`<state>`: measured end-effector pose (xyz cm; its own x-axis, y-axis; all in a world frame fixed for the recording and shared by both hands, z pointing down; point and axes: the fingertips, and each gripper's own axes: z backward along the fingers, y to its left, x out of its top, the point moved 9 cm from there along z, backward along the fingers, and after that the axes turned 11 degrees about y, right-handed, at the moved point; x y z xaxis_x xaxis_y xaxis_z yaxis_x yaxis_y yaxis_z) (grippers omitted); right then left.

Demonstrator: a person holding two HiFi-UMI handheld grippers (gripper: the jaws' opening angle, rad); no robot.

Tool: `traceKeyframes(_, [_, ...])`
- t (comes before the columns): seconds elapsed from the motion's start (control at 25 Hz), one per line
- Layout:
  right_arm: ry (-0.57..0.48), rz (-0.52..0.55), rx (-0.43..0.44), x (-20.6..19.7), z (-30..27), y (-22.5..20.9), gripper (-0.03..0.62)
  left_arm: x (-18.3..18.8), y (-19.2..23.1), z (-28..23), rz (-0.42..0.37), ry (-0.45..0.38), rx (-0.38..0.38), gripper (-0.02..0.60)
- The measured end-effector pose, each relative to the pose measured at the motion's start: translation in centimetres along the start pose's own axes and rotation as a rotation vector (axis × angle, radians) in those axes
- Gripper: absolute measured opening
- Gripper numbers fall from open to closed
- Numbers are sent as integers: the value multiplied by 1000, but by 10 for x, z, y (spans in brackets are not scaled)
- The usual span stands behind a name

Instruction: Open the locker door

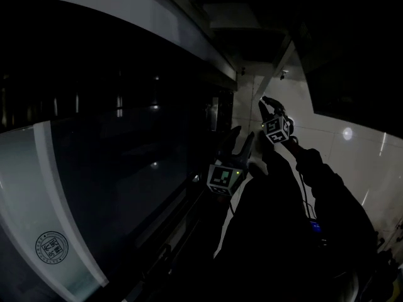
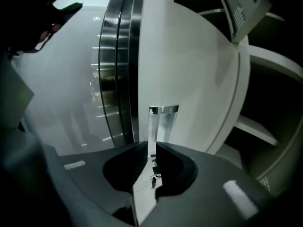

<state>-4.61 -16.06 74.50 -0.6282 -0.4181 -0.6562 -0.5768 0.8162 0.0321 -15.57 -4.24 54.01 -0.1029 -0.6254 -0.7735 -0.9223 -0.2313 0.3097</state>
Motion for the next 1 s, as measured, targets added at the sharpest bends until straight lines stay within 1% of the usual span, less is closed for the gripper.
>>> traceKeyframes(0.16, [19,21,-32,-25,33,0,44,-14,-24,24,-17,-19,-24,175])
traceKeyframes(0.28, [31,38,-47,-45,74,15,44,-31,-45,55,-37,-43,-46,175])
traceKeyframes(0.36, [26,52,-63,-56,110,28,36,-43,-57,73,-47,-79,-64,175])
traceKeyframes(0.4, [17,63,-72,-61,131,36,20,-51,-62,81,-48,-97,-68,175])
traceKeyframes(0.44, [7,67,-77,-67,155,48,2,-62,-67,93,-45,-110,-67,175])
traceKeyframes(0.48, [-6,61,-75,-74,181,65,0,-74,-73,108,-39,-118,-64,175])
traceKeyframes(0.64, [-93,-31,-53,-115,307,149,0,-128,-120,179,8,-129,-65,175])
traceKeyframes(0.76, [-142,-151,-67,-148,393,193,0,-161,-158,218,21,-107,-82,173])
traceKeyframes(0.8, [-150,-187,-77,-159,417,204,0,-173,-169,228,27,-95,-92,172])
traceKeyframes(0.88, [-165,-221,-98,-175,457,214,0,-191,-186,240,30,-79,-114,172])
traceKeyframes(1.0, [-202,-235,-129,-186,497,210,0,-199,-213,249,4,-51,-150,170])
